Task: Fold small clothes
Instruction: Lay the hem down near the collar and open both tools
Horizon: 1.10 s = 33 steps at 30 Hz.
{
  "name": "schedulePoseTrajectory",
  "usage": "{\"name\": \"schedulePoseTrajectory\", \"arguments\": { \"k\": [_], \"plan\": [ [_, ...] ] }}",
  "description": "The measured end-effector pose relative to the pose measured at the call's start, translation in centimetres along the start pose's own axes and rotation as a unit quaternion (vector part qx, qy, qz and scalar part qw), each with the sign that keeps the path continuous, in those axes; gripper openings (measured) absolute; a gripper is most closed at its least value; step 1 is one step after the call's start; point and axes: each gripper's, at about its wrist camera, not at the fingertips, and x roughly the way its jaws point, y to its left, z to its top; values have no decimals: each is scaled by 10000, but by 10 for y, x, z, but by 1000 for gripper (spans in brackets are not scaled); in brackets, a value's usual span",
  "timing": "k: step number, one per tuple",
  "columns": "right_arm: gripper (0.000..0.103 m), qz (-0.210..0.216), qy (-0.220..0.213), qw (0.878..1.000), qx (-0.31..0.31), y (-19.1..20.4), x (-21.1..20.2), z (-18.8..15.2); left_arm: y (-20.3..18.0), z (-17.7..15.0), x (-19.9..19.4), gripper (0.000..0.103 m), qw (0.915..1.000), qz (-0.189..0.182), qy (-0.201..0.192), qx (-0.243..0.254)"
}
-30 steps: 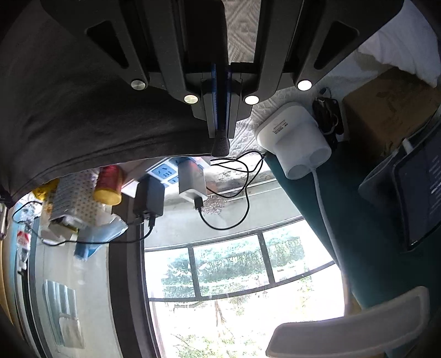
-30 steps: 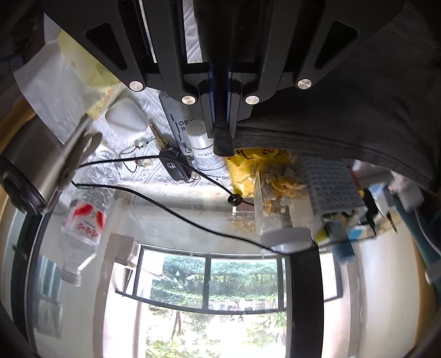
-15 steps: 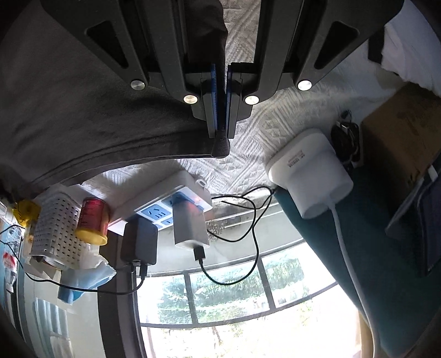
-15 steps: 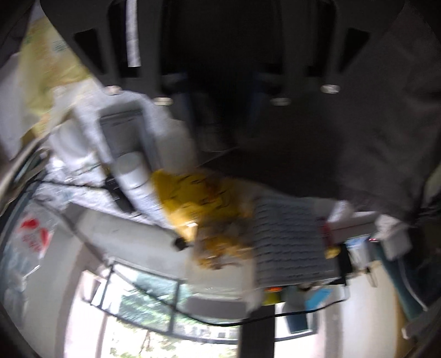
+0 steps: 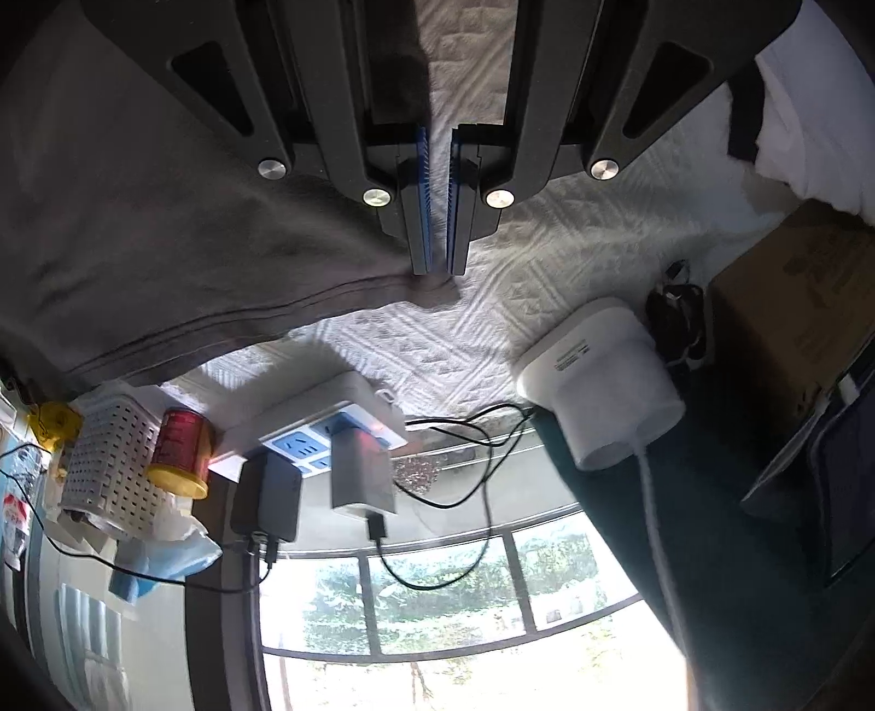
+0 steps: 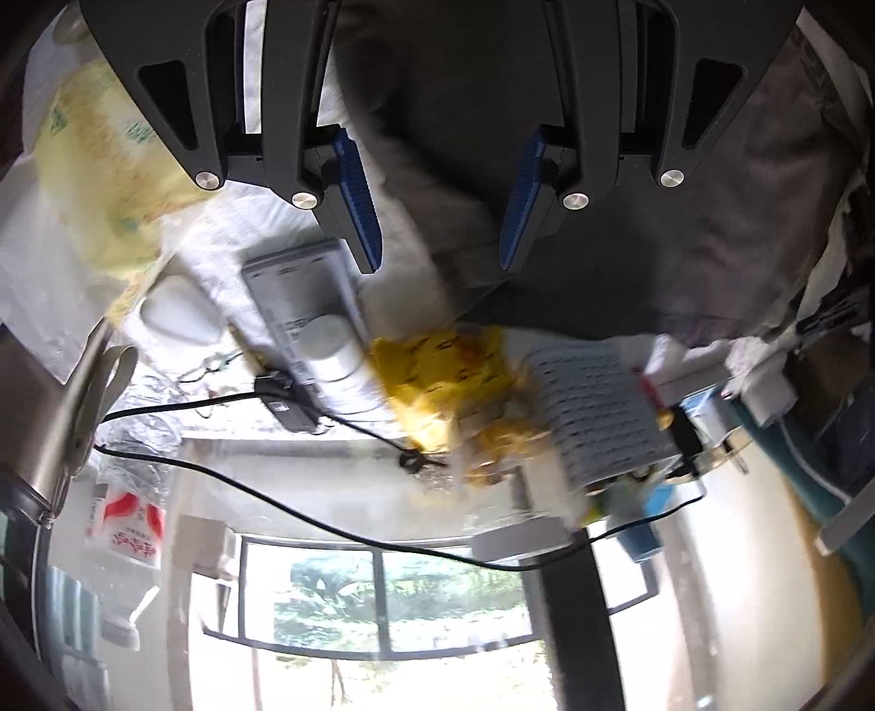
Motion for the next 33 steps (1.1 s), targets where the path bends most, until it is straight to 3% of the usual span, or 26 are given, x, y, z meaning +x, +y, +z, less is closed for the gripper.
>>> {"name": "schedulePoseTrajectory", "arguments": {
  "k": [4, 6, 10, 20, 22, 24, 28, 33],
  "plan": [
    [46, 130, 233, 9994, -217, 7, 21, 4, 10, -3, -4, 5, 9998, 133, 26, -141],
    [29, 214, 378, 9984, -356, 15, 32, 2, 13, -5, -5, 5, 9997, 174, 42, -178],
    [23, 193, 570, 9969, -498, 22, 46, -4, 15, -11, -7, 5, 9994, 200, 103, -250],
    [23, 222, 671, 9958, -582, 20, 55, -6, 6, -17, -2, 5, 9995, 70, 229, -200],
    [17, 218, 630, 9955, -676, 24, 55, -6, 4, -16, -3, 5, 9996, 47, 212, -185],
    [9, 105, 582, 9947, -837, 30, 52, -7, 3, -16, -3, 5, 9996, 38, 207, -181],
    [7, -136, 322, 9961, -813, 26, 43, -1, 3, -16, -2, 5, 9996, 49, 232, -180],
    [7, -792, 21, 9947, -660, -1, 33, 12, 4, -17, -3, 5, 9994, 89, 282, -179]
  ]
}}
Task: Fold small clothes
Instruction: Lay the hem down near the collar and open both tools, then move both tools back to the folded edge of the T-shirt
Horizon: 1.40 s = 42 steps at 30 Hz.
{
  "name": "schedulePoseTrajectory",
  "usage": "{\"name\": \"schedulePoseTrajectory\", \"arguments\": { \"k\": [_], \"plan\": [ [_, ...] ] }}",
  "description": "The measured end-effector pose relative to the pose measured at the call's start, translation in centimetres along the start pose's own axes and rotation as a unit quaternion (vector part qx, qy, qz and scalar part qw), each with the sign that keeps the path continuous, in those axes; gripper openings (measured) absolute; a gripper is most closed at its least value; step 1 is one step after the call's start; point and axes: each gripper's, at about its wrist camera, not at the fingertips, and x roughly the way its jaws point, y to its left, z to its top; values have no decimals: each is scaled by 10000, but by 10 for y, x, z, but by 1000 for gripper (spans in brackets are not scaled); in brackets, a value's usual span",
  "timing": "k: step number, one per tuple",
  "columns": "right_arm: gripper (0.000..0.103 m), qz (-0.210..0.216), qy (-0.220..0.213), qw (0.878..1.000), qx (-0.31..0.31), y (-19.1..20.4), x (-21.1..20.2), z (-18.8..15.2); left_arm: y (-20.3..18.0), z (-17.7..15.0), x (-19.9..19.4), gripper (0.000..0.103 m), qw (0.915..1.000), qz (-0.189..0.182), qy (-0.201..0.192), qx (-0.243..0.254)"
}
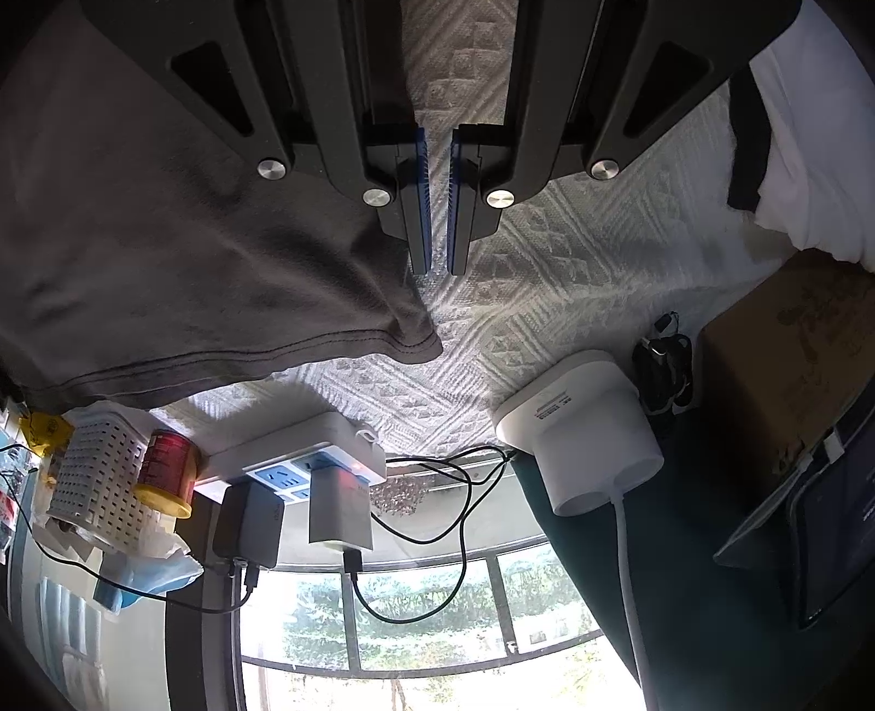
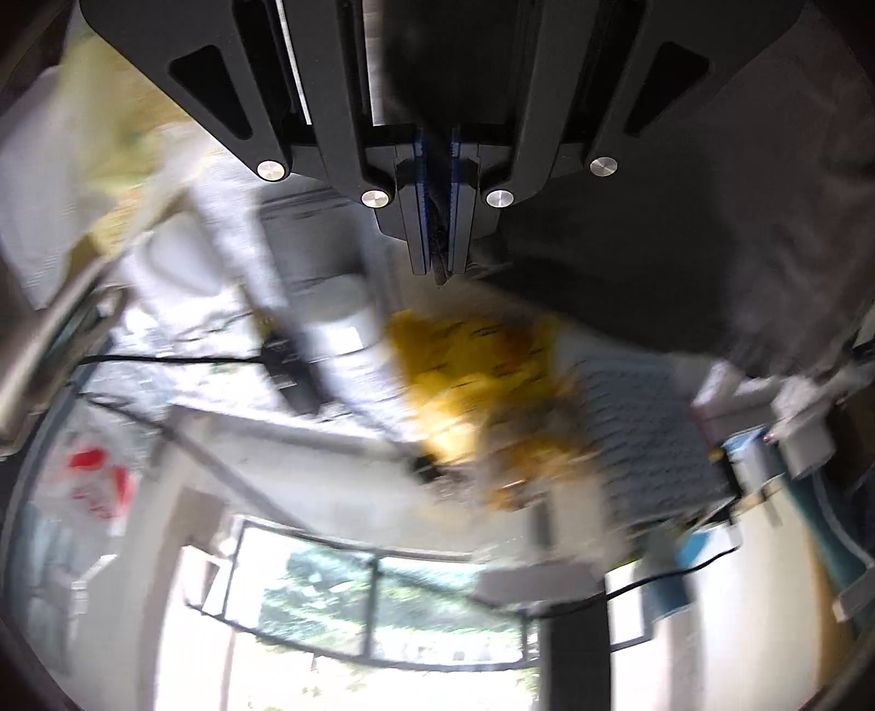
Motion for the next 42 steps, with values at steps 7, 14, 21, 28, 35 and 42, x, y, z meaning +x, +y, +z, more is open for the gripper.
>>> {"name": "schedulePoseTrajectory", "arguments": {
  "k": [7, 14, 21, 28, 35, 42],
  "plan": [
    [7, -647, -132, 9978, -3, -18, 4, -5, 0, 2, -6, 5, 9999, 110, 25, 19],
    [13, -934, -204, 9954, 3, -25, -8, -7, -2, 2, -14, 5, 9998, 174, 52, -39],
    [26, -850, -286, 9959, 114, -28, -34, -10, -4, 1, -25, 5, 9999, 115, -8, -35],
    [26, -782, -250, 9964, 229, -21, -60, -24, 2, -6, -46, 24, 9998, 16, -160, -111],
    [26, -756, -289, 9959, 402, -11, -93, -42, 13, -22, -68, 24, 9995, -1, -257, -198],
    [26, -742, -368, 9952, 522, -1, -127, -57, 26, -43, -89, 24, 9990, 58, -317, -297]
  ]
}}
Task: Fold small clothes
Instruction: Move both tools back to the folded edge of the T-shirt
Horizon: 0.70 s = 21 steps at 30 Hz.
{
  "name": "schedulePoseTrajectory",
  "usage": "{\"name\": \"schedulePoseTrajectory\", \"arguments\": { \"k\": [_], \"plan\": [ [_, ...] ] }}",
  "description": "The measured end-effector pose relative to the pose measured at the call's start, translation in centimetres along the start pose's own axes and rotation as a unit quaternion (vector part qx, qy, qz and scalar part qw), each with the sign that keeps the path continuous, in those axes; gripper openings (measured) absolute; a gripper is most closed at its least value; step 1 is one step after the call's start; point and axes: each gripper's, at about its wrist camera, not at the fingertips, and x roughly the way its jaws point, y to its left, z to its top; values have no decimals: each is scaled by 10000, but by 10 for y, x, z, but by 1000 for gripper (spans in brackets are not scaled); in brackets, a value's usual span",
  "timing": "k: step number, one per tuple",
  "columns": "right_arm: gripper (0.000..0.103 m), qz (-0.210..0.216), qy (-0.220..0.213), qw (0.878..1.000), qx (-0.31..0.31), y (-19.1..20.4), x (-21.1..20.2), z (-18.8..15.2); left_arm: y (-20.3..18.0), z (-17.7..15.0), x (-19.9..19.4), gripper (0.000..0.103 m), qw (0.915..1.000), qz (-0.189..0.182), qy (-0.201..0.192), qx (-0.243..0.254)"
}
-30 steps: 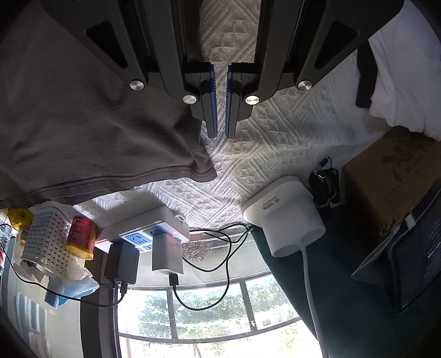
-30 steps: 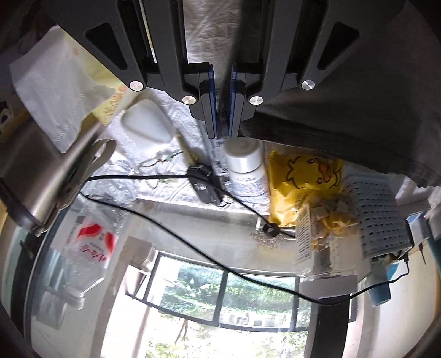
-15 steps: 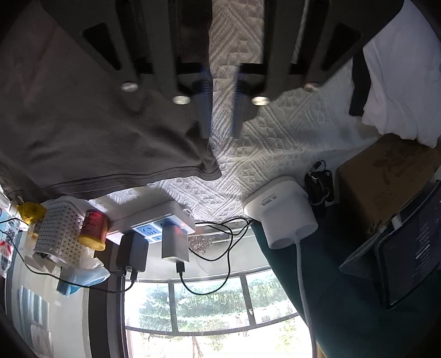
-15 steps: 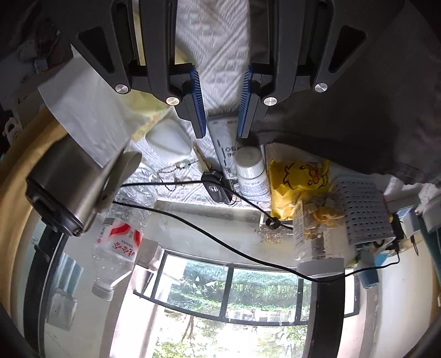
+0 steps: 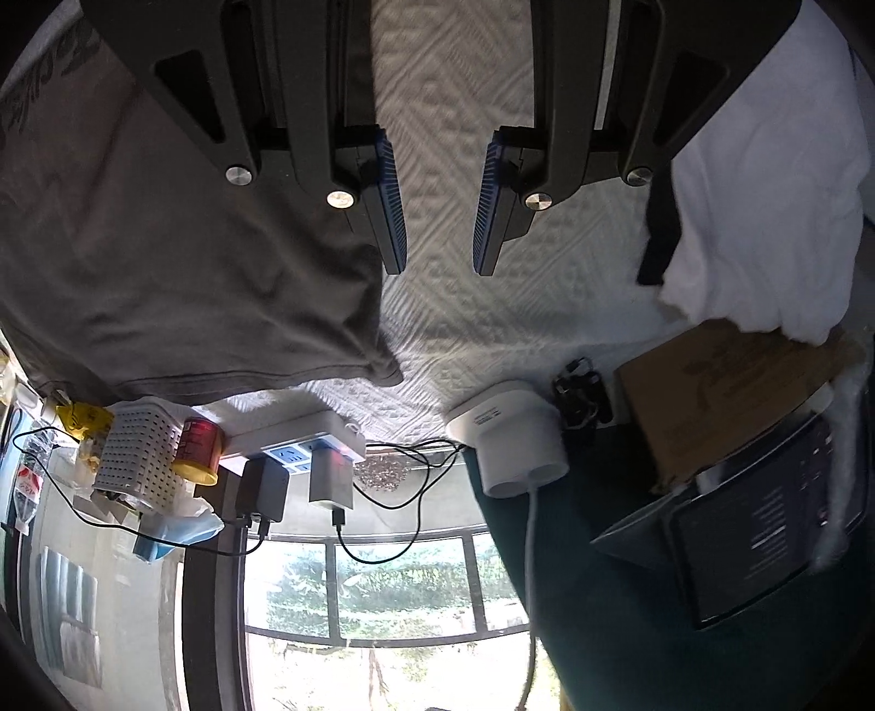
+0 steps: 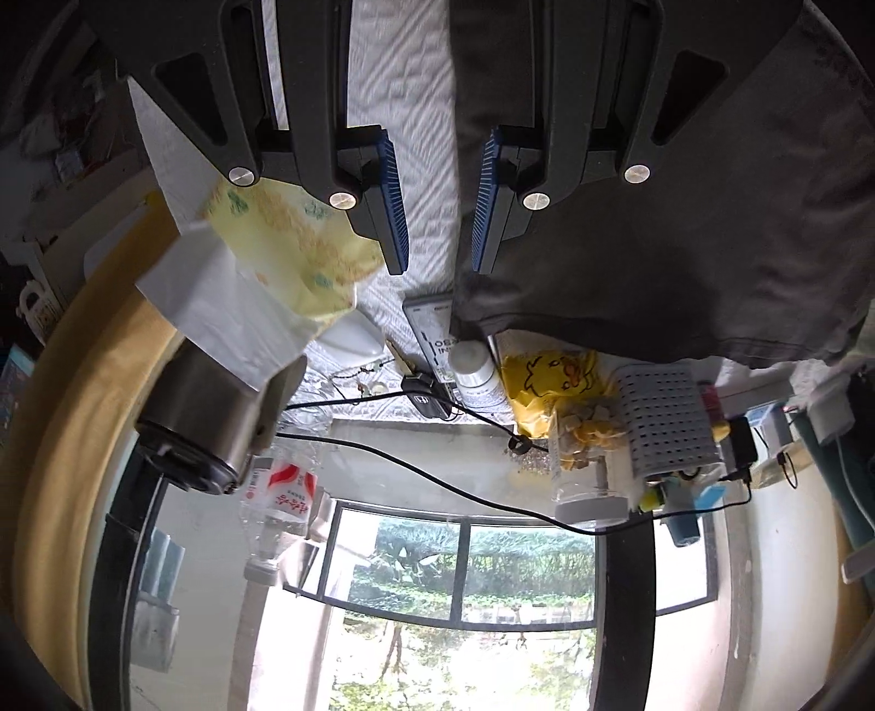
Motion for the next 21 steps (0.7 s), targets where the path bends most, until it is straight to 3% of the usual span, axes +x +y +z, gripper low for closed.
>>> {"name": "schedulePoseTrajectory", "arguments": {
  "k": [21],
  "plan": [
    [26, -93, -79, 9997, 212, 0, -78, -57, -1, -71, -43, 25, 9990, -425, 88, -49]
  ]
}}
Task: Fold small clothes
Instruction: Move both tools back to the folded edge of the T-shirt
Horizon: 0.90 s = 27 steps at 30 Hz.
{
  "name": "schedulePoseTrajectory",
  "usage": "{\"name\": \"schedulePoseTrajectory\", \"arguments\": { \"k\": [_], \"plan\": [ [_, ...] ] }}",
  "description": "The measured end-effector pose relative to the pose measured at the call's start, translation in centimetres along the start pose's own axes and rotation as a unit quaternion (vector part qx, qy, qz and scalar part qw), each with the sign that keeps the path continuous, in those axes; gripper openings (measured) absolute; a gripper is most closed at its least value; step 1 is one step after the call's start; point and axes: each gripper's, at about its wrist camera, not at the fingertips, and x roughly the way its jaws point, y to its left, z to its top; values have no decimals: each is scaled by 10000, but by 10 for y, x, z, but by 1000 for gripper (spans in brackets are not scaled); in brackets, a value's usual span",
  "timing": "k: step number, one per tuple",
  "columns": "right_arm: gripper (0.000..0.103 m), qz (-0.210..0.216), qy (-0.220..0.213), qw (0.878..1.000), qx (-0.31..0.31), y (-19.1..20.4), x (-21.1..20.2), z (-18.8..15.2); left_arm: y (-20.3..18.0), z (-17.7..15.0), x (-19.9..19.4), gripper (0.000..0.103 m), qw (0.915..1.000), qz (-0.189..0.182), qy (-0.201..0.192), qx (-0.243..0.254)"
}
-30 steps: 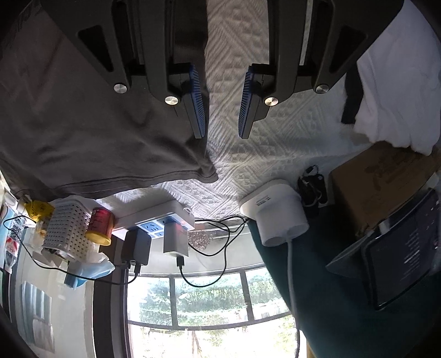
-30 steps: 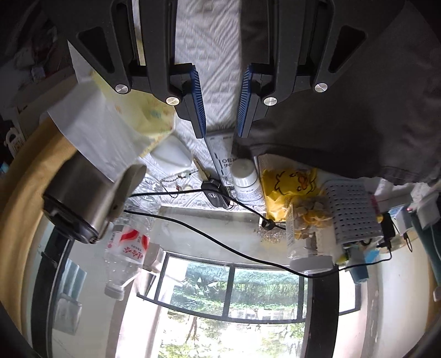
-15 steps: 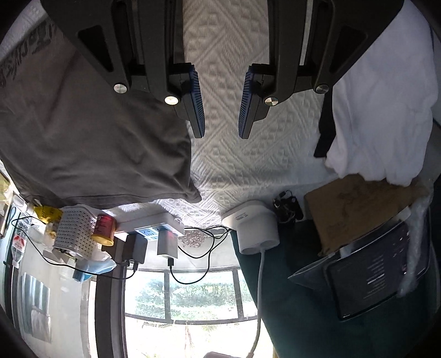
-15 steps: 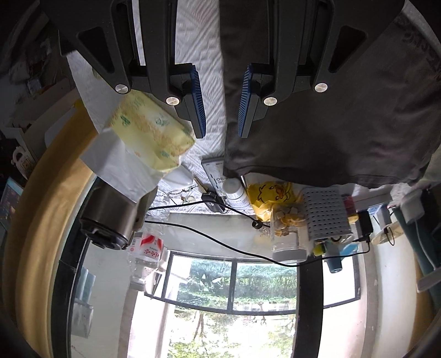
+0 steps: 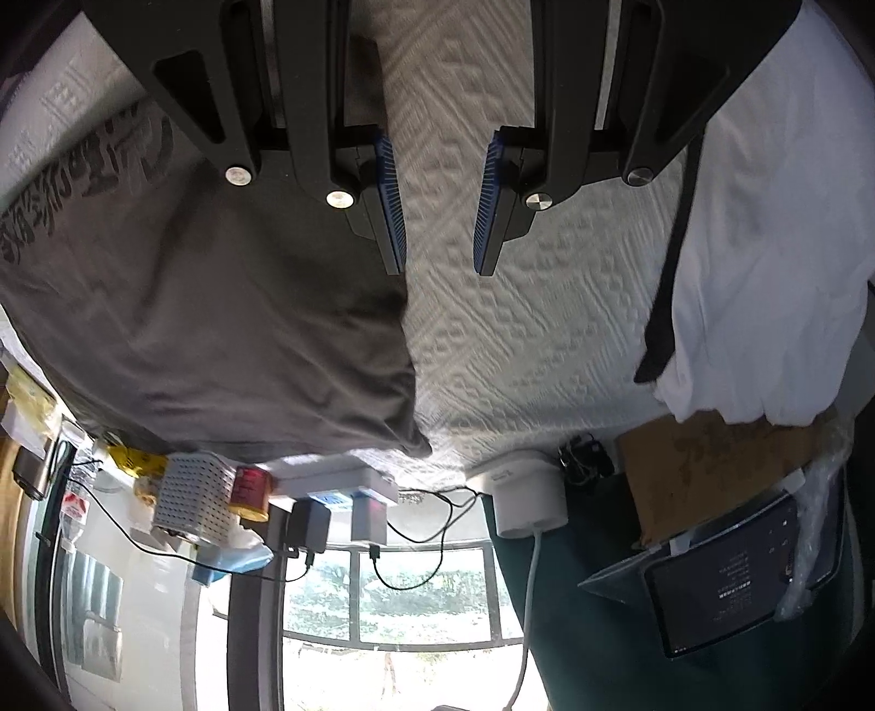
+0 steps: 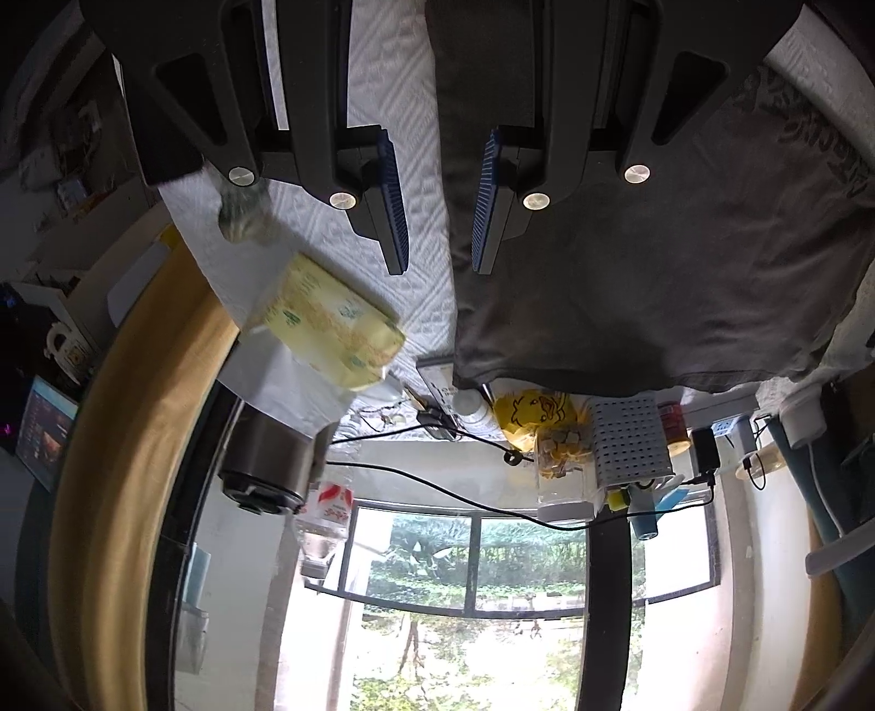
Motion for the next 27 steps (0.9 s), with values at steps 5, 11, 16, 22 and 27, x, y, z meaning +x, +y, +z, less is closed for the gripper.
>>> {"name": "schedulePoseTrajectory", "arguments": {
  "k": [5, 11, 16, 22, 27],
  "plan": [
    [26, -17, 56, 10000, 21, -5, -15, -14, -10, -16, -6, 25, 9999, -158, 12, -40],
    [26, 70, 167, 9998, 129, -14, -26, -36, -10, -28, -13, 40, 9986, -440, 19, -303],
    [51, 178, 266, 9992, 259, -17, -29, -61, -9, -39, -17, 40, 9978, -514, 107, -409],
    [51, 263, 475, 9981, 306, -13, -24, -85, -16, -51, -21, 40, 9975, -601, 150, -326],
    [51, 384, 606, 9964, 460, -11, -18, -102, -22, -59, -20, 40, 9979, -569, 226, -195]
  ]
}}
